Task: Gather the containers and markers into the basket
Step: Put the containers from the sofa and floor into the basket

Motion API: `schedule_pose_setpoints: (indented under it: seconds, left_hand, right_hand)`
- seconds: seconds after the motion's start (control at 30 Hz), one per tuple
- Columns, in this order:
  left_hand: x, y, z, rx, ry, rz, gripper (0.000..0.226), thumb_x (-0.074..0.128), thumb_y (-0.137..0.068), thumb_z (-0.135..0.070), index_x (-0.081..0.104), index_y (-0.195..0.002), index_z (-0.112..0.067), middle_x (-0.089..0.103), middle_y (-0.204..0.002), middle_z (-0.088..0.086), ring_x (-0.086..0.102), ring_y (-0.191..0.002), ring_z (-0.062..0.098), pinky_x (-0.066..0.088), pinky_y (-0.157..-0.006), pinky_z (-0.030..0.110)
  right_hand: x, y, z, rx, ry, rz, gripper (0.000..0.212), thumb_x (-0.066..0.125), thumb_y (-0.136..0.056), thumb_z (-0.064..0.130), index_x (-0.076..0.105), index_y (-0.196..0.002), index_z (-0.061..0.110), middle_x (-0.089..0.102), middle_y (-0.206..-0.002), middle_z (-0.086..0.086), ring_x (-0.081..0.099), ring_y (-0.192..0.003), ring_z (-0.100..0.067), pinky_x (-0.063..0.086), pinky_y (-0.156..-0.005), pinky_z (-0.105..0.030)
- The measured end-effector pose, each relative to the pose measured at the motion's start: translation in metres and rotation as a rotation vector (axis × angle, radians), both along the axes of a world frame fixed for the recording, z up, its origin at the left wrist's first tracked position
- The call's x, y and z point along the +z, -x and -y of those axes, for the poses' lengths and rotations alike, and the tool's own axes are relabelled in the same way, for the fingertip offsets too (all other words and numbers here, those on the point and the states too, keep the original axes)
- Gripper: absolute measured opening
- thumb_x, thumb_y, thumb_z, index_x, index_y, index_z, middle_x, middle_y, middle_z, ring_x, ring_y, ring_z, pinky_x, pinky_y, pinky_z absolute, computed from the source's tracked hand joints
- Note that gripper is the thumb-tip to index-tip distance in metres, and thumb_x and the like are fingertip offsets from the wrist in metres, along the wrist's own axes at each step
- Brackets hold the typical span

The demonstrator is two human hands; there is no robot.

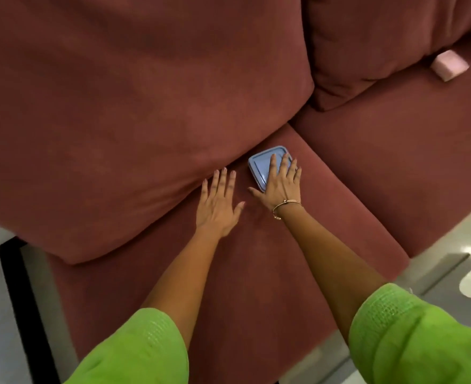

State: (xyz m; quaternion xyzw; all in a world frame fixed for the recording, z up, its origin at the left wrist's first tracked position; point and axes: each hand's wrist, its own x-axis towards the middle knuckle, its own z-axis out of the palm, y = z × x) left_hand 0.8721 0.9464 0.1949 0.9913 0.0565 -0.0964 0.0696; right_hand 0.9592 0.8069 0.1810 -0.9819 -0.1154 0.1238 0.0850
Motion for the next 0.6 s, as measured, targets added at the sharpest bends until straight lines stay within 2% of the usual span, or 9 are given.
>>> schedule_pose_setpoints:
  seconds: [0.17, 0.3, 0.47, 0.6]
  left_hand:
    - [-0.032, -0.022, 0.0, -0.055, 0.048, -0.028, 0.073, 0.033, -0.093, -0.047, -0.006, -0.148, -0.019, -0.004, -0.16, 0.004, 0.0, -0.148, 0.019, 0.01, -0.121, 0.041]
    - [-0.041, -0.029, -0.003, -0.074, 0.039, -0.034, 0.073, 0.033, -0.093, -0.047, -0.006, -0.148, -0.019, -0.003, -0.16, 0.004, 0.0, -0.148, 0.019, 0.009, -0.12, 0.04]
    - [-0.024, -0.029, 0.008, -0.148, 0.006, -0.036, 0.072, 0.032, -0.094, -0.046, -0.006, -0.148, -0.018, -0.003, -0.16, 0.006, -0.003, -0.148, 0.02, 0.004, -0.122, 0.043]
    - [0.002, -0.026, 0.033, -0.262, -0.009, -0.044, 0.071, 0.031, -0.094, -0.046, -0.006, -0.148, -0.018, -0.003, -0.16, 0.003, -0.006, -0.148, 0.021, 0.001, -0.121, 0.046]
  right_hand:
    - [-0.031, -0.028, -0.009, -0.088, 0.086, -0.043, 0.106, 0.05, -0.074, 0.069, -0.001, -0.147, 0.012, -0.002, -0.152, -0.031, 0.004, -0.138, -0.053, 0.01, -0.11, -0.063]
    - [-0.036, -0.033, -0.008, -0.115, 0.083, 0.007, 0.106, 0.058, -0.07, 0.062, 0.0, -0.147, 0.018, 0.002, -0.15, -0.034, 0.016, -0.135, -0.052, 0.022, -0.105, -0.062]
    - [-0.019, -0.007, 0.009, -0.162, 0.025, 0.012, 0.106, 0.06, -0.066, 0.061, 0.002, -0.147, 0.024, 0.002, -0.151, -0.03, 0.015, -0.136, -0.048, 0.022, -0.103, -0.064]
    - [0.004, 0.025, 0.04, -0.277, -0.015, -0.004, 0.101, 0.059, -0.064, 0.063, 0.005, -0.145, 0.033, 0.006, -0.153, -0.025, 0.016, -0.136, -0.046, 0.028, -0.098, -0.065]
